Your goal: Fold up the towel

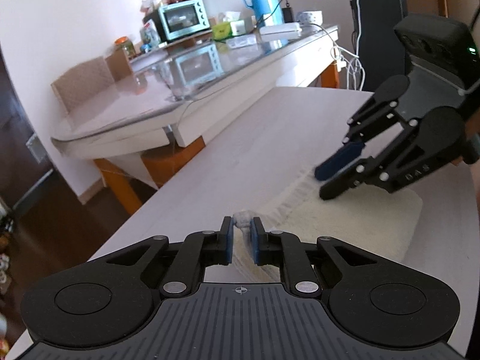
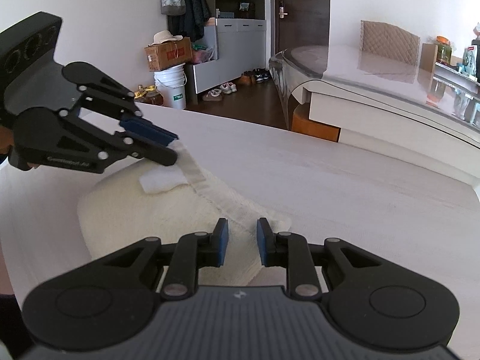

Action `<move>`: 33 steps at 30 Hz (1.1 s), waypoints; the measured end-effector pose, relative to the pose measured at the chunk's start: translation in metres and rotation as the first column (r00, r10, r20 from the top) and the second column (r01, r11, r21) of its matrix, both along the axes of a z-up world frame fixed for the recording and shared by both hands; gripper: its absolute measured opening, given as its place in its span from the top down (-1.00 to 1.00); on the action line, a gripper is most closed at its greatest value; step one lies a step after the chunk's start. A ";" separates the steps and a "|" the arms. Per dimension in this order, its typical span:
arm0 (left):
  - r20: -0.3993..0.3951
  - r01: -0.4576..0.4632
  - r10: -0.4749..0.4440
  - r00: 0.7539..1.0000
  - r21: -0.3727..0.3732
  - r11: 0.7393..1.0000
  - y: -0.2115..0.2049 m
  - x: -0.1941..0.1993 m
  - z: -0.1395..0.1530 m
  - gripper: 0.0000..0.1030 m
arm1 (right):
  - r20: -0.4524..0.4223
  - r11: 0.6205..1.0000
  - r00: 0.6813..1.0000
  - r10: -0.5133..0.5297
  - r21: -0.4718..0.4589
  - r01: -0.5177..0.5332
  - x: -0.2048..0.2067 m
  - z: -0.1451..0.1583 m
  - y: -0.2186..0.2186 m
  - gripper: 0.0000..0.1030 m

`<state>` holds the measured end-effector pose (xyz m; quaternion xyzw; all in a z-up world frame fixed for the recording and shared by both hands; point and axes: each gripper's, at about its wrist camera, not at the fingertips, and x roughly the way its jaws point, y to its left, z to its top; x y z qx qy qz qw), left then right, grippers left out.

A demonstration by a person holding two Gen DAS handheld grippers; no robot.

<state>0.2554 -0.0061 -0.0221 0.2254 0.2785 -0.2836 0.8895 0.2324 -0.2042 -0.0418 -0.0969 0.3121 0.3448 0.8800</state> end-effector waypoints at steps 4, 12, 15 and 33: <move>-0.037 -0.043 0.042 0.998 -0.001 0.999 0.001 0.013 -0.012 0.75 | -0.007 1.000 1.000 -0.005 0.017 0.005 0.000 0.001 -0.002 0.53; -0.058 -0.057 0.056 0.997 -0.004 0.998 0.004 0.017 -0.021 0.74 | -0.028 0.998 0.999 -0.018 0.062 0.019 0.000 0.008 -0.008 0.51; -0.065 -0.052 0.052 0.997 0.005 0.999 0.003 0.018 -0.020 0.74 | -0.020 0.996 1.000 -0.005 0.093 0.007 -0.009 0.017 -0.009 0.51; -0.163 -0.068 0.059 0.985 -0.049 0.996 0.011 0.032 -0.016 0.73 | 0.038 0.965 0.965 0.259 0.044 -0.260 -0.062 0.010 0.066 0.85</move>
